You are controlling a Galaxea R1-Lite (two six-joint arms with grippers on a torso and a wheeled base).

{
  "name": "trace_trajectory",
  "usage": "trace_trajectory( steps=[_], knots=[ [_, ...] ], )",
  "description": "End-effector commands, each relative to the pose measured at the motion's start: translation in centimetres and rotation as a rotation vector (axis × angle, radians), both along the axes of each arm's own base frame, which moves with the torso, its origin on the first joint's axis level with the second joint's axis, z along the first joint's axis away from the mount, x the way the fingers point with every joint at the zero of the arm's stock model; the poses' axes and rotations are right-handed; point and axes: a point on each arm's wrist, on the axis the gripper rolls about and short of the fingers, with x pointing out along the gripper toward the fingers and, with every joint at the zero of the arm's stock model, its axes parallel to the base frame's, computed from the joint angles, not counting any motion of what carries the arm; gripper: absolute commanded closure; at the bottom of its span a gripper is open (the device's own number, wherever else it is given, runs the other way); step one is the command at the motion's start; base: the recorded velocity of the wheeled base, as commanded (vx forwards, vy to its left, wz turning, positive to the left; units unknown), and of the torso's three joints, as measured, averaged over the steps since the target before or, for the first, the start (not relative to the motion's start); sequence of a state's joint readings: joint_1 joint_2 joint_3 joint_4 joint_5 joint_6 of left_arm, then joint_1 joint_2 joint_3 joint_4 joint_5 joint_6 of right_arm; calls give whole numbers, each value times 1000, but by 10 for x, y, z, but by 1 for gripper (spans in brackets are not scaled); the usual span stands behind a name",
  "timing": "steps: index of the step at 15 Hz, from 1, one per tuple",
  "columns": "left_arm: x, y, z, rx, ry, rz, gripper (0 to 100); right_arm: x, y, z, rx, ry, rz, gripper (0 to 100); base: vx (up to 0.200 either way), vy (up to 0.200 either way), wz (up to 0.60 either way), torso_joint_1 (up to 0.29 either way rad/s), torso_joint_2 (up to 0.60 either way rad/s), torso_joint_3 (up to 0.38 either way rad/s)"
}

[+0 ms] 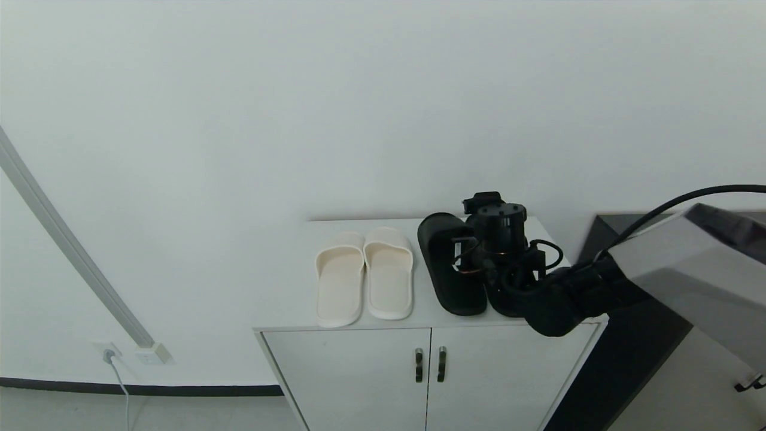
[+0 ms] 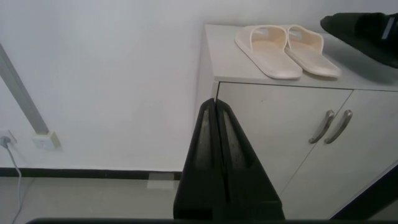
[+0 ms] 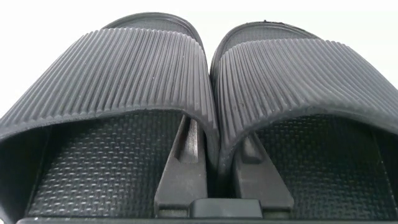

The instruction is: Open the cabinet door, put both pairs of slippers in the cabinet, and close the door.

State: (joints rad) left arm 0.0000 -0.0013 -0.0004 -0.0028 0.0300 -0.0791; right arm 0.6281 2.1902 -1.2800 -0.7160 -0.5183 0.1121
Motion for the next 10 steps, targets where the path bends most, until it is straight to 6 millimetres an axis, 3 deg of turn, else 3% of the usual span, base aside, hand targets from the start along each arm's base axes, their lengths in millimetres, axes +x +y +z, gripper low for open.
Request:
trace_trajectory(
  steps=[1, 2, 4, 6, 10],
  knots=[
    [0, 0, 0, -1, 0, 1, 100, -62, -15, 44, 31, -19, 138, 100, 0, 0, 0, 0, 0, 0],
    [0, 0, 0, -1, 1, 1, 100, -74, -18, 46, 30, -10, 176, 100, 0, 0, 0, 0, 0, 0],
    [0, 0, 0, -1, 1, 1, 100, -122, -31, 52, 32, 20, 330, 100, 0, 0, 0, 0, 0, 0],
    [0, 0, 0, -2, 1, 1, 100, -155, -42, 51, 29, 49, 460, 100, 0, 0, 0, 0, 0, 0],
    [0, 0, 0, -2, 0, -1, 100, -195, -62, 40, 8, 96, 627, 100, 0, 0, 0, 0, 0, 0]
  ],
)
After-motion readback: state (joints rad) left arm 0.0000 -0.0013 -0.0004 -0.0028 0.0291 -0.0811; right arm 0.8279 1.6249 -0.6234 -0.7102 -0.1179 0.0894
